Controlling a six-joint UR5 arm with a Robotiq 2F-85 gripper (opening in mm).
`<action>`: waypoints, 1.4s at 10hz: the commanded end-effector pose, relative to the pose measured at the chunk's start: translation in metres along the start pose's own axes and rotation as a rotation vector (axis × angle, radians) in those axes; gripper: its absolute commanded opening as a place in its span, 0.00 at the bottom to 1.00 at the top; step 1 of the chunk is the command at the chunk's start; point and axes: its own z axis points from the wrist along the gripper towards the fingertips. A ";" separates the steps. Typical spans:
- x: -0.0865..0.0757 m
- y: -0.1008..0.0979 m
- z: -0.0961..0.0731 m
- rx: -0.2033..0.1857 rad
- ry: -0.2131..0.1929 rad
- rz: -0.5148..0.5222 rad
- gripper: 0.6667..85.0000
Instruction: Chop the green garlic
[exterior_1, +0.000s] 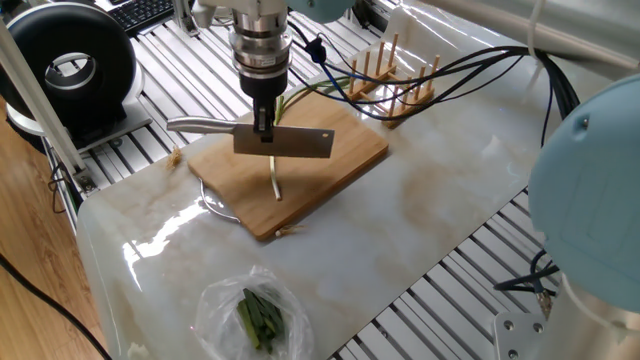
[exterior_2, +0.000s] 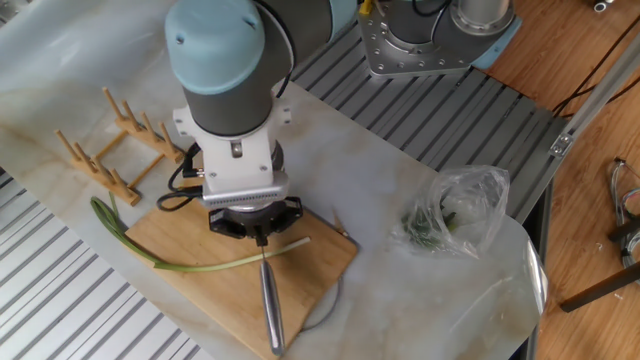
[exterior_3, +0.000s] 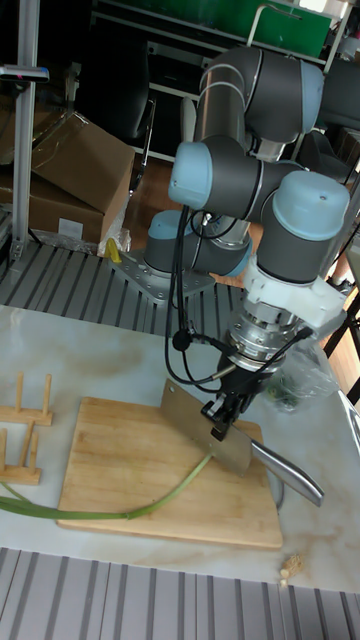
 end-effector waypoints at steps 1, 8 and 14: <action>-0.005 0.005 0.002 -0.012 0.005 -0.007 0.01; 0.020 0.020 0.009 -0.026 0.113 -0.023 0.01; 0.017 0.028 0.017 -0.032 0.100 -0.022 0.01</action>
